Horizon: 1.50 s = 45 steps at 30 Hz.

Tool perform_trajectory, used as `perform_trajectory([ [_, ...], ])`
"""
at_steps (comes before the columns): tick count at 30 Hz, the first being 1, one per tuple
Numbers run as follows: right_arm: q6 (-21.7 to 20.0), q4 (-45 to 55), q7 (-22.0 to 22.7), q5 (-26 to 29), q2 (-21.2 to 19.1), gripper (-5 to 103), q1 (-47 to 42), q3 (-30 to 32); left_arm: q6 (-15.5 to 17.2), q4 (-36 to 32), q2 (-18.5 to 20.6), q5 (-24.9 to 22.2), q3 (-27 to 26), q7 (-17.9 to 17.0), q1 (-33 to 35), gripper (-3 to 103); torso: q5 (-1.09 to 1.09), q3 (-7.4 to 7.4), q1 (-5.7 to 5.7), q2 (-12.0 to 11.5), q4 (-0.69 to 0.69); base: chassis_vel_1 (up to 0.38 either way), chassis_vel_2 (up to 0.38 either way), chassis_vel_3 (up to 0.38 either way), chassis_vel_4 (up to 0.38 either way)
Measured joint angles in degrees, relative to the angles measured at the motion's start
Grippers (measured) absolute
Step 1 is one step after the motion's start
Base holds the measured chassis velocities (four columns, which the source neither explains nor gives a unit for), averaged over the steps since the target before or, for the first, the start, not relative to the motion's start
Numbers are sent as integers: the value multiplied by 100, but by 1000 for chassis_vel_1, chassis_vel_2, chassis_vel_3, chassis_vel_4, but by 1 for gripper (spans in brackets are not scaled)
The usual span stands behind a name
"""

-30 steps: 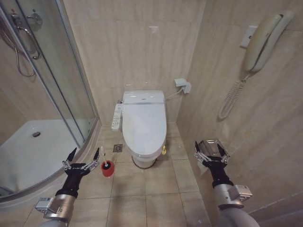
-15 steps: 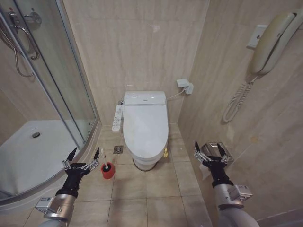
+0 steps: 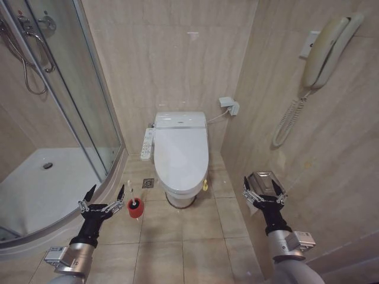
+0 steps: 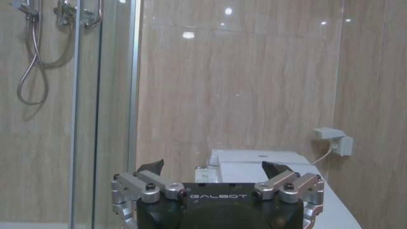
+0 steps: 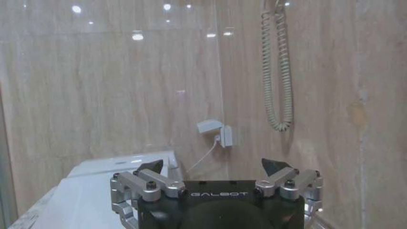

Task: Open the toilet lid, clean the toilet bowl with a toilet brush, close the toilet lid, and flush.

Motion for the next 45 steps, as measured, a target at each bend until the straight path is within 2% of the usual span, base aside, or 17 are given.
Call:
perform_trajectory([
  [45, 0, 0, 0, 0, 0, 100, 2, 0, 0, 0, 0, 0, 0, 0, -3, 100, -1, 2, 3, -2, 1, 18, -16, -18, 14],
])
